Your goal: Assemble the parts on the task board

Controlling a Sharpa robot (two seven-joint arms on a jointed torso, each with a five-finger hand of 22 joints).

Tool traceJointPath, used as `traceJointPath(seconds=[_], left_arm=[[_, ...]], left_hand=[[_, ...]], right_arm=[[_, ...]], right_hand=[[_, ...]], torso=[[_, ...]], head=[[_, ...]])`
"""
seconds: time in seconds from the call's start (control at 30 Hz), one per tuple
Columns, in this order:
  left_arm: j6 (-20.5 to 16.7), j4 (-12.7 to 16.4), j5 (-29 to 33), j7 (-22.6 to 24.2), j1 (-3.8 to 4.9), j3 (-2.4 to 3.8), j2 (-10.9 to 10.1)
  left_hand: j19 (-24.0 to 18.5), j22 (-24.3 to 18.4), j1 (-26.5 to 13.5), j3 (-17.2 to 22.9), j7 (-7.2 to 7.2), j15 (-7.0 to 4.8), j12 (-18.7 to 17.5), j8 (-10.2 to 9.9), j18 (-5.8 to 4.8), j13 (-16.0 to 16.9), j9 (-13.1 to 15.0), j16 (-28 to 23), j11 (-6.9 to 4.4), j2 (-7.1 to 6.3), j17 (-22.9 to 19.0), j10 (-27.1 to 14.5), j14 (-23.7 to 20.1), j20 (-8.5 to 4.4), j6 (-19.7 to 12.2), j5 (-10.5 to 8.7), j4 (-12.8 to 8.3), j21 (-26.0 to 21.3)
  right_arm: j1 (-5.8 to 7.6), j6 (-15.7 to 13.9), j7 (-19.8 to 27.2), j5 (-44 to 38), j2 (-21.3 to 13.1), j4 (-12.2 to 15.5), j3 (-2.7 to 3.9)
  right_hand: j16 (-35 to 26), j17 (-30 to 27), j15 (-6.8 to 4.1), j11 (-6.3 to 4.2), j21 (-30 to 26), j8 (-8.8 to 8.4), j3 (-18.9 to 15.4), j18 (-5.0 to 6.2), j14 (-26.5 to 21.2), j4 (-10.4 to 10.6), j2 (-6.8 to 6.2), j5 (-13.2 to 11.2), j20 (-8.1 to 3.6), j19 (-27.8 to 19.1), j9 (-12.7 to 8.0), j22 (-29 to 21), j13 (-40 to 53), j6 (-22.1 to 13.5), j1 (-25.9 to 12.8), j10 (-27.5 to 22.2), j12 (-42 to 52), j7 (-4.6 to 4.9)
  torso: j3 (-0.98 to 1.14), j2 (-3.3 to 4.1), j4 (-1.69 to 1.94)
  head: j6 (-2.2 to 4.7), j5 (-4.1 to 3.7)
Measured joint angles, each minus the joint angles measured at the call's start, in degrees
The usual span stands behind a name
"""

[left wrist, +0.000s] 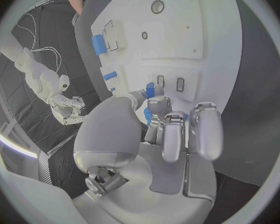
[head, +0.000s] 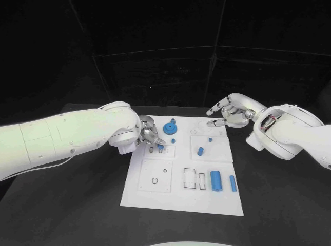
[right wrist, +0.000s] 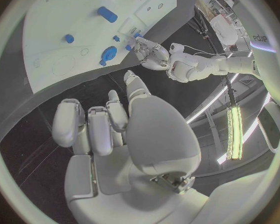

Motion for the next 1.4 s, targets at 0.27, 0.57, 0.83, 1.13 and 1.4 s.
traceJointPath(seconds=[0.27,0.57,0.83,1.13,1.4], left_arm=[[-1.48,0.78,-3.43,0.62,-0.98,-0.06,0.06],[-2.68,0.45,-6.14,0.72,-1.66,-0.14,0.52],[-2.81,0.27,-7.14,0.41,-1.75,-0.14,0.75],[-2.21,0.39,-8.09,-0.1,-1.8,-0.05,0.54],[-1.27,0.91,-8.65,-0.57,-1.78,-0.03,0.22]], left_hand=[[0.0,-0.07,-0.41,0.78,0.01,0.0,0.0,-0.01,0.0,-0.11,0.08,0.0,0.0,-0.26,0.0,0.0,0.0,0.0,0.01,-0.17,-0.78,0.0],[0.0,-0.06,-0.74,1.28,0.03,0.0,0.0,-0.01,0.01,-0.1,0.08,0.0,0.01,-0.45,0.0,-0.01,0.0,0.0,0.02,-0.18,-1.28,0.0],[0.0,-0.01,-0.73,1.64,0.04,0.0,0.0,0.18,0.01,-0.01,0.07,0.0,0.01,-0.44,0.0,-0.01,0.0,0.0,0.02,-0.19,-1.32,0.0],[0.0,0.23,-0.67,1.64,0.13,0.01,0.0,0.22,0.01,-0.02,0.27,0.0,0.02,-0.37,0.0,-0.02,0.0,0.0,-0.07,-0.4,-1.32,0.0],[0.0,0.31,-0.67,1.64,0.14,0.01,0.0,0.18,0.01,-0.32,0.18,0.0,0.12,-0.37,0.0,-0.12,-0.01,0.0,-0.07,-0.41,-1.32,0.0]], right_arm=[[0.0,0.02,0.12,0.0,0.05,-0.16,0.0],[0.0,0.01,0.22,0.0,0.12,-0.2,0.0],[0.0,0.01,0.25,0.0,0.29,-0.24,0.0],[0.0,0.02,0.27,0.0,0.35,-0.31,0.0],[0.0,0.09,0.24,0.0,0.43,-0.44,0.0]], right_hand=[[0.0,-0.05,0.0,-0.21,0.0,0.0,0.0,0.0,0.0,0.0,0.0,0.28,0.21,-0.21,0.0,-0.23,-0.27,0.0,0.0,-0.21,-0.26,0.0],[0.0,-0.11,0.0,-0.21,-0.23,0.0,-0.16,0.0,0.0,0.16,0.0,0.28,0.21,-0.21,0.0,-0.3,-0.45,0.0,0.0,-0.21,-0.48,0.0],[0.0,-0.1,0.0,-0.21,-0.23,0.0,-0.16,0.0,0.0,0.16,0.0,0.28,0.21,-0.21,0.0,-0.29,-0.44,0.0,0.0,-0.21,-0.48,0.0],[0.0,-0.1,0.0,-0.21,-0.23,0.0,-0.16,0.0,0.0,0.16,0.0,0.28,0.21,-0.21,0.0,-0.29,-0.44,0.0,0.0,-0.21,-0.48,0.0],[0.0,-0.1,0.0,-0.21,-0.23,0.0,-0.16,0.0,0.0,0.16,0.0,0.28,0.2,-0.21,0.0,-0.29,-0.46,0.0,0.0,-0.21,-0.48,0.0]], torso=[[-0.03,0.0,-0.14],[-0.03,0.08,-0.21],[-0.03,0.1,-0.22],[-0.03,0.1,-0.21],[-0.05,0.09,-0.18]], head=[[0.01,0.34],[-0.06,0.62],[-0.2,0.6],[-0.52,0.49],[-0.65,0.42]])
